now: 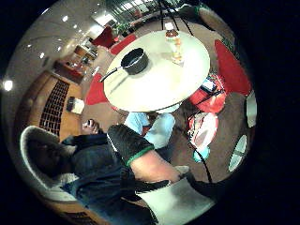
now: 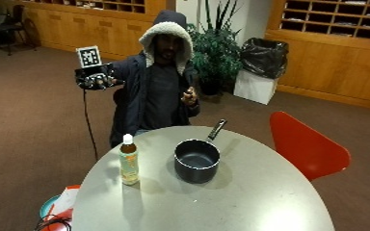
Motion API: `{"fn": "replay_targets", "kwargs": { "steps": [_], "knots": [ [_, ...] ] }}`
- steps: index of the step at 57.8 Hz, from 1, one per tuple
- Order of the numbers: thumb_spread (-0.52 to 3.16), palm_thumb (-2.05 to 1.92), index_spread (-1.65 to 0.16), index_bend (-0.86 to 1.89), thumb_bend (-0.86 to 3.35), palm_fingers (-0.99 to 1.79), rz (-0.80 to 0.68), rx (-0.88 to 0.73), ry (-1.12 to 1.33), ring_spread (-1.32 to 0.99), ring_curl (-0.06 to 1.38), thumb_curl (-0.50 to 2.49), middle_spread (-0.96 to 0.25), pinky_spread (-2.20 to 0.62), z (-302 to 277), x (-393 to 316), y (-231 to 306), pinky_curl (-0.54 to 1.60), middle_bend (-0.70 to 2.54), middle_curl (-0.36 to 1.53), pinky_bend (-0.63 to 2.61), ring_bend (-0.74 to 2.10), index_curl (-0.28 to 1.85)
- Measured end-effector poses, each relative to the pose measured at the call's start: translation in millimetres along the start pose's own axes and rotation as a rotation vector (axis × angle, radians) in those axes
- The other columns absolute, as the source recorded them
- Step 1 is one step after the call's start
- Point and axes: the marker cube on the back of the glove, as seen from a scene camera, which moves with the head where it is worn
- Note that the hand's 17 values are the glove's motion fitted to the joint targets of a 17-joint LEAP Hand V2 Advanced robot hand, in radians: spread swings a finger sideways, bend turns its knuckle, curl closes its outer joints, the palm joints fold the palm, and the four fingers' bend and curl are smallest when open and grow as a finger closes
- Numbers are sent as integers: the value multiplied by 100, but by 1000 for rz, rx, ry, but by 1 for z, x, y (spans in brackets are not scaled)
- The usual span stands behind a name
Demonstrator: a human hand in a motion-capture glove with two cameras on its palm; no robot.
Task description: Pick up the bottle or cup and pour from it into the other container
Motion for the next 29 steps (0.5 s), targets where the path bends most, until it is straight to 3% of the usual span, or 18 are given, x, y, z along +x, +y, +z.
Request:
{"fn": "replay_targets", "kwargs": {
  "steps": [3,7,10,15,18,25,29],
  "knots": [
    [48,16,-26,30,6,51,-91,47,7,9,5,9,-5,22,2,4,-6,9,35,11,26,18,13],
    [63,18,-33,29,3,49,10,57,10,11,9,13,-6,29,4,0,-11,14,36,15,26,18,19],
    [70,19,-36,27,2,47,-35,73,13,13,10,15,-6,32,5,4,-12,16,36,17,25,18,21],
    [76,24,-38,23,0,47,-134,-79,35,14,11,20,-6,35,4,18,-4,19,34,20,26,18,24],
    [77,27,-39,20,-1,46,-194,-48,35,15,12,22,-5,36,10,28,-16,21,33,22,26,18,25],
    [79,29,-39,17,-3,44,-79,60,-20,17,13,26,-4,37,28,44,-55,24,31,24,27,18,26],
    [79,30,-39,16,-3,43,-32,31,-45,17,14,28,-3,38,39,54,-67,25,31,26,28,18,27]
  ]
}}
